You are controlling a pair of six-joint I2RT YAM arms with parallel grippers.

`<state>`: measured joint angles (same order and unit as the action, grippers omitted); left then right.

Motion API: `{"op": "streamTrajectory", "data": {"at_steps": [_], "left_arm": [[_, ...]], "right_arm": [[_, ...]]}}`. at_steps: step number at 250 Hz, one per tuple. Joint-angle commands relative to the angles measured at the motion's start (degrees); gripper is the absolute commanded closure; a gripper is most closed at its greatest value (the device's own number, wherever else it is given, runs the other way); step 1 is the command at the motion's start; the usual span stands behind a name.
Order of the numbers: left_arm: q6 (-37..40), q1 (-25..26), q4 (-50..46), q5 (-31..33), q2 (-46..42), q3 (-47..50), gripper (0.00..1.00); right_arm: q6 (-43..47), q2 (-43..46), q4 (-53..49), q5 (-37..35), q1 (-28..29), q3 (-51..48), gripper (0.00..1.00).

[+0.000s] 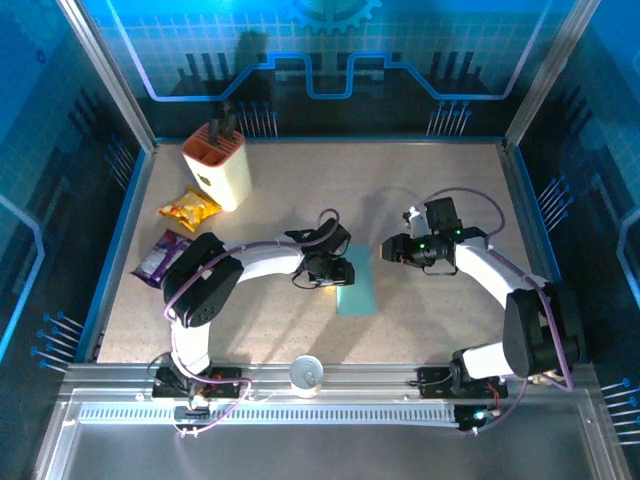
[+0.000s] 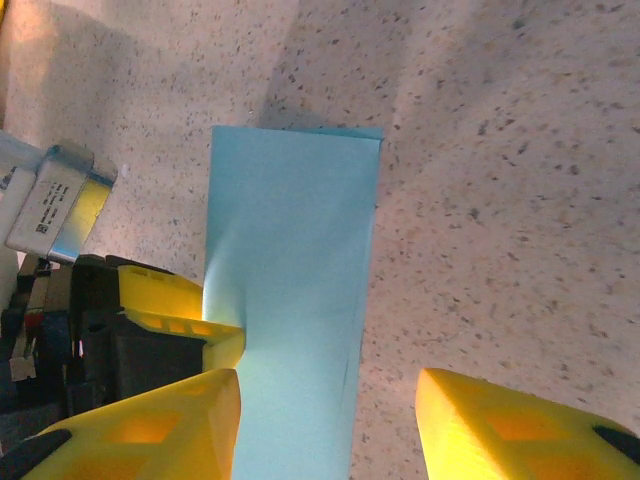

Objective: Fold a paper plane with a square sheet of paper (fold left side to right side)

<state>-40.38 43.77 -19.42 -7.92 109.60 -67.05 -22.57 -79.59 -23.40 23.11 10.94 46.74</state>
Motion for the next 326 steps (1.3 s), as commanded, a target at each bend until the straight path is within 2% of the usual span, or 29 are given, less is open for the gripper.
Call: {"op": "streamTrajectory", "data": {"at_steps": [1, 113, 326], "left_arm": [[-0.4, 1.2, -2.0, 1.4, 4.7, 0.0, 0.53], [-5.3, 1.4, -2.0, 0.2, 8.1, -0.4, 0.52], [-4.2, 2.9, -5.6, 1.3, 11.7, -4.0, 0.49]], "right_arm": [[0.8, 1.8, -3.2, -1.4, -1.1, -1.4, 0.49], [0.9, 2.8, -3.4, -1.6, -1.5, -2.0, 0.49], [1.0, 3.2, -3.1, -1.9, -1.5, -2.8, 0.49]]}}
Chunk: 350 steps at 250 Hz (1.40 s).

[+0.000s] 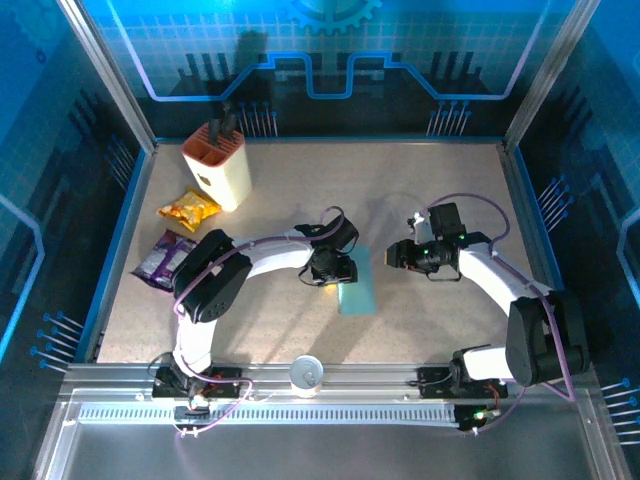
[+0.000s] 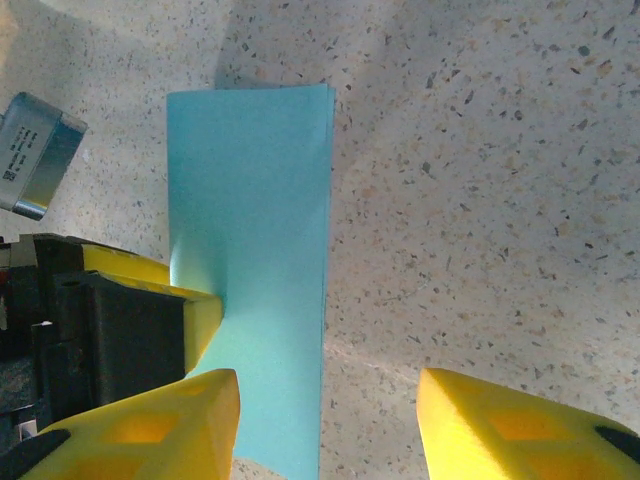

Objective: Fold a paper plane with a square sheet of paper (fold left side to right side)

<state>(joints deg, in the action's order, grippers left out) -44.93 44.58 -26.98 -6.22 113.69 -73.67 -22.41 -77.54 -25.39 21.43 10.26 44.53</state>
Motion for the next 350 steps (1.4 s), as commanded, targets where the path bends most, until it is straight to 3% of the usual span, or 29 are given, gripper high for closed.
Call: {"op": "streamTrajectory", "data": {"at_steps": [1, 350], "left_arm": [[0.4, 2.0, 2.0, -0.4, 7.6, 2.6, 0.49], [2.9, 2.1, 0.8, -0.6, 7.1, 2.5, 0.49]], "right_arm": [[0.8, 1.1, -1.1, -0.2, -0.9, -0.7, 0.49], [0.6, 0.4, -0.3, 0.5, -0.9, -0.9, 0.48]]}}
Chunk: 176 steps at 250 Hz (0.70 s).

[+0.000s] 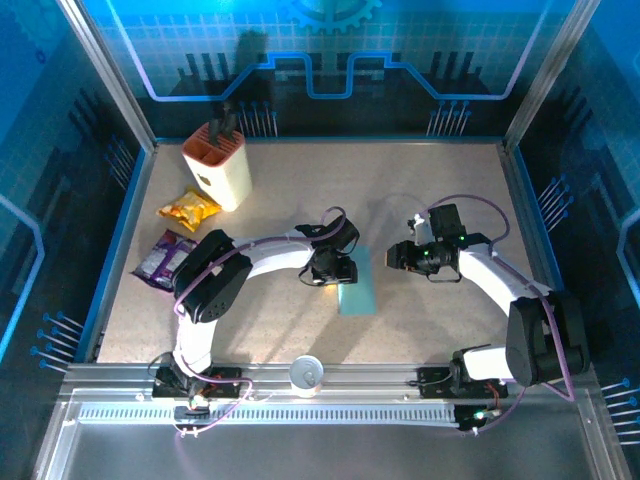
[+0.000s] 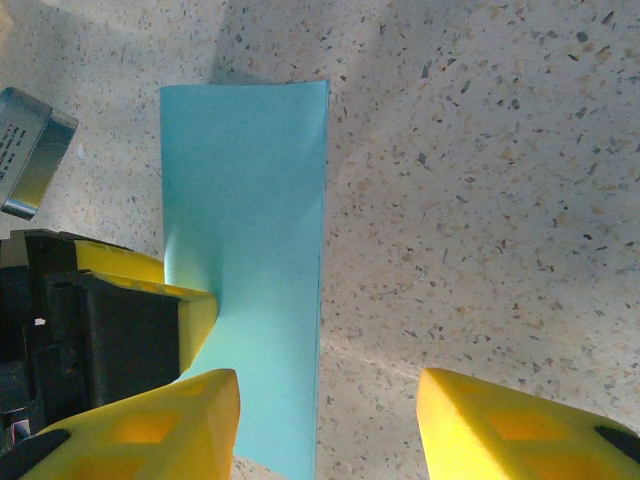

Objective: Fold a paper plane with a square sheet of paper (fold left side to right side)

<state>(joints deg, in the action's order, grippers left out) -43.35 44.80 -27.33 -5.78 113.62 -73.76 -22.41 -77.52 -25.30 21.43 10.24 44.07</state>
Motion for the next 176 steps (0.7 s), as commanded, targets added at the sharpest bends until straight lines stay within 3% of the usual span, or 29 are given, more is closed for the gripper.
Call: {"op": "streamTrajectory", "data": {"at_steps": [1, 176], "left_arm": [[1.3, 1.9, 1.1, -1.1, 7.2, 2.6, 0.49], [1.3, 1.9, 0.2, -0.5, 7.3, 2.0, 0.49]], "right_arm": [[0.6, 0.3, -0.4, 0.5, -0.9, -0.4, 0.49], [0.5, -1.0, 0.0, 1.8, -0.8, -0.1, 0.49]]}}
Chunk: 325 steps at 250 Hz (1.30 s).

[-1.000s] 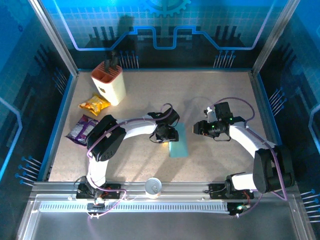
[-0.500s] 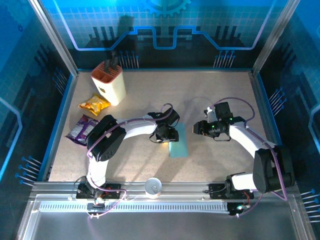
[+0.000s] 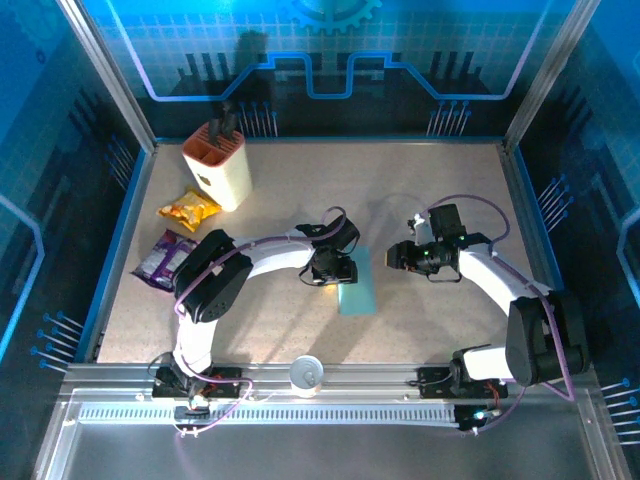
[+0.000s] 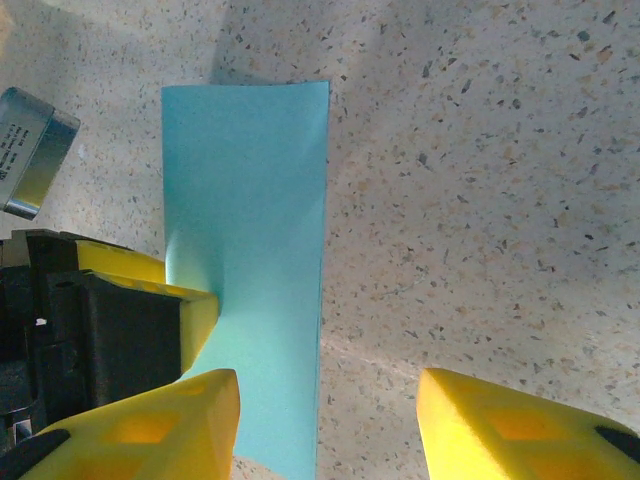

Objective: Fold a paper plane with a square sheet of paper (fold left side to right side)

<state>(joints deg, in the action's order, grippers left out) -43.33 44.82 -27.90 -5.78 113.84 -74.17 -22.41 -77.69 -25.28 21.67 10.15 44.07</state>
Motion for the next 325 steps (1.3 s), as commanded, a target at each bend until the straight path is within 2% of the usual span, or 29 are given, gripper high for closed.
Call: {"op": "streamTrajectory", "data": {"at_steps": [1, 32, 54, 93, 132, 177, 276, 325], "left_arm": [[1.3, 1.8, 0.8, -0.5, 7.1, 2.4, 0.49], [1.2, 1.8, 0.7, -0.5, 7.1, 2.5, 0.49], [1.2, 1.9, 0.6, -0.4, 7.1, 2.5, 0.49], [1.1, 1.8, 0.6, -0.4, 7.2, 2.5, 0.49], [1.1, 1.9, 0.6, -0.4, 7.1, 2.4, 0.49], [1.1, 1.8, 0.6, -0.4, 7.1, 2.4, 0.49], [0.9, 1.8, 1.2, -0.7, 6.8, 2.4, 0.49], [0.4, 0.6, 3.4, -1.7, 2.7, 4.5, 0.45]], "right_arm": [[0.5, -0.8, 0.1, 1.6, -0.7, -0.1, 0.49], [0.1, -1.6, 0.8, 3.0, -0.3, -0.1, 0.49], [-0.2, -3.2, 1.8, 5.3, 0.7, 0.1, 0.53], [-1.5, -7.9, 4.6, 8.6, 4.1, 0.8, 0.67], [-3.7, -12.8, 8.3, 10.0, 8.3, 2.3, 0.88], [-3.9, -18.0, 7.8, 7.7, 11.7, 5.1, 1.0], [-3.1, -23.5, 4.0, 1.2, 13.8, 5.5, 1.0], [-2.8, -24.8, 2.0, -1.9, 13.7, 5.3, 1.0]]}}
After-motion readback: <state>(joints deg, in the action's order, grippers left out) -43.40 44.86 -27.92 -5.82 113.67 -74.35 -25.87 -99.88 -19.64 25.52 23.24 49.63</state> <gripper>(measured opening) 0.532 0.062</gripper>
